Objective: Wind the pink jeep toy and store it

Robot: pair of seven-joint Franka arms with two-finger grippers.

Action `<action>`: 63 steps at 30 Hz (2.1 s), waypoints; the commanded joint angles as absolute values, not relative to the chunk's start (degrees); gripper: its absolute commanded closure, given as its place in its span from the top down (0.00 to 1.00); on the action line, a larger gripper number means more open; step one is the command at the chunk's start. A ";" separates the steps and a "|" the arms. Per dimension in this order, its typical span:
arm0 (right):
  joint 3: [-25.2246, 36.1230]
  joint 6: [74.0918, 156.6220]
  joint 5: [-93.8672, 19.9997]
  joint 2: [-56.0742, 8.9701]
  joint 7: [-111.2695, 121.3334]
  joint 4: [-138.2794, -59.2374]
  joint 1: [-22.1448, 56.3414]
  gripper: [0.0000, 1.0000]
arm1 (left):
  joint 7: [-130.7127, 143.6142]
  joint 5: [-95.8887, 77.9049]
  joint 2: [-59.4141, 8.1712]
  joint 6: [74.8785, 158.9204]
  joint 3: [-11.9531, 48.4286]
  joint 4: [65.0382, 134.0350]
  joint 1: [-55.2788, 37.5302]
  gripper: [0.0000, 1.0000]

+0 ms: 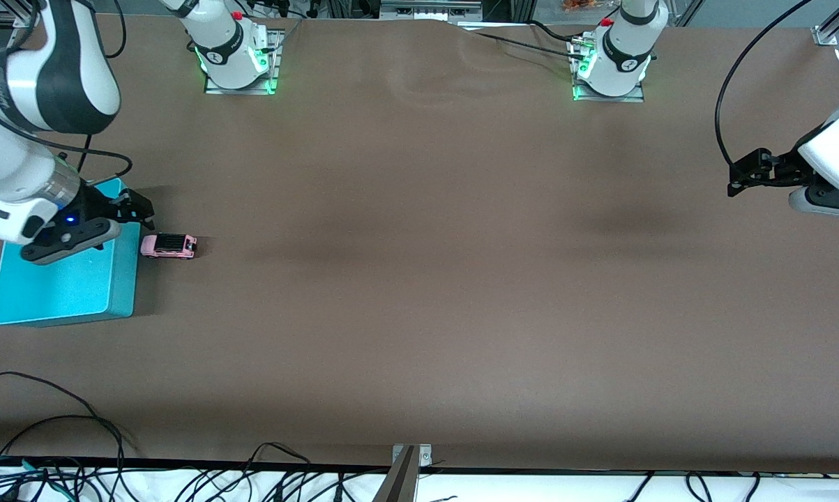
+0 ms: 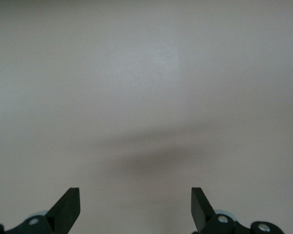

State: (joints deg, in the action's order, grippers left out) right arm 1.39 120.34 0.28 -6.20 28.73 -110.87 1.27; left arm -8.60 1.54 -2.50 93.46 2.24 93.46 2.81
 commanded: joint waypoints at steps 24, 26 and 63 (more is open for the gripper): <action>6.33 141.76 -11.51 -20.29 91.74 -123.41 -0.53 0.97 | -2.29 -0.79 0.26 91.41 3.16 94.40 3.16 1.00; 6.33 143.34 -13.17 -22.67 95.87 -122.35 -0.53 0.95 | -2.29 -0.79 0.00 91.06 3.16 94.05 3.08 1.00; 6.15 118.75 -10.91 -6.69 94.04 -116.90 -0.26 0.00 | -2.72 -0.18 -1.05 90.00 2.64 91.06 3.78 1.00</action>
State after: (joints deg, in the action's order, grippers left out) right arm 6.27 125.14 -13.94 -13.66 95.33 -116.28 -0.24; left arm -2.75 0.15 -1.06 90.91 2.43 93.03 3.24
